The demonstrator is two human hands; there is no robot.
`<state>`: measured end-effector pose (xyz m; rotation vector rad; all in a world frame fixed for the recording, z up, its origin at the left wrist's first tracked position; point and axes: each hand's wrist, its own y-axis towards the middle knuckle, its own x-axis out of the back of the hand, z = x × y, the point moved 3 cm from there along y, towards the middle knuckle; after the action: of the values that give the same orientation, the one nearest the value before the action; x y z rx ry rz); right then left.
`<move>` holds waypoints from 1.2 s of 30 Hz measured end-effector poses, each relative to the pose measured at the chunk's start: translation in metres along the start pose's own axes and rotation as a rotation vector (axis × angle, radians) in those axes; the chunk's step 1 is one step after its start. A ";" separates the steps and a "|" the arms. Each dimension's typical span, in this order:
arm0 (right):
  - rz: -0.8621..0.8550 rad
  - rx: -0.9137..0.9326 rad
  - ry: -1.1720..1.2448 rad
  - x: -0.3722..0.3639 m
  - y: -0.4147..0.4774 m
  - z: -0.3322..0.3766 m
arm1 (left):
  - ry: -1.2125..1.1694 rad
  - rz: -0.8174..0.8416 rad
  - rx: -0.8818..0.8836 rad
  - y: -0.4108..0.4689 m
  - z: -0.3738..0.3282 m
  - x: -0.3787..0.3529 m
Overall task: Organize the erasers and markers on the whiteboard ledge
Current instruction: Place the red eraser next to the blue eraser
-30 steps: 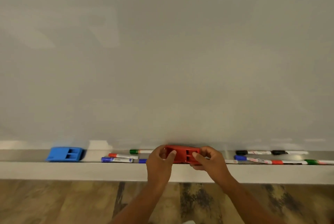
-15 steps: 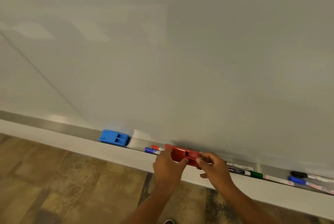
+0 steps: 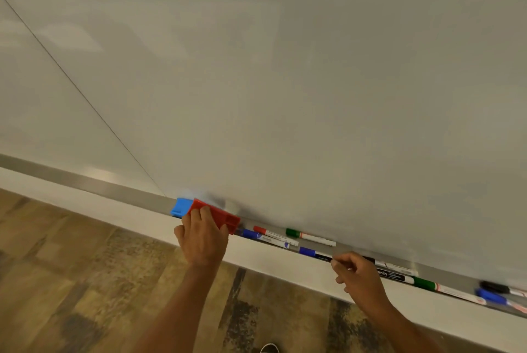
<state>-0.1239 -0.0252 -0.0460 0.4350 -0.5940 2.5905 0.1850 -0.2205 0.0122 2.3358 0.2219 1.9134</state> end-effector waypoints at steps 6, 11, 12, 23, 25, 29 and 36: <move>0.011 0.005 -0.063 0.003 -0.003 0.001 | 0.009 0.069 -0.015 0.016 -0.006 -0.002; -0.009 0.013 -0.081 0.008 -0.008 0.002 | 0.064 0.120 -0.037 0.011 -0.013 -0.014; -0.011 0.012 -0.083 0.008 -0.009 0.002 | 0.064 0.128 -0.036 0.010 -0.015 -0.016; -0.027 0.002 -0.081 0.021 -0.016 0.001 | 0.020 0.237 -0.028 -0.014 -0.042 -0.038; -0.035 0.000 -0.077 0.024 -0.017 0.000 | 0.011 0.255 -0.028 -0.016 -0.046 -0.040; -0.048 -0.002 -0.077 0.030 -0.019 -0.005 | 0.002 0.265 -0.034 -0.018 -0.051 -0.040; -0.063 0.000 -0.072 0.035 -0.023 -0.011 | -0.021 0.259 0.004 -0.014 -0.045 -0.035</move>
<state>-0.1448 0.0107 -0.0342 0.5396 -0.5954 2.5241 0.1340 -0.2131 -0.0156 2.4910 -0.0848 1.9960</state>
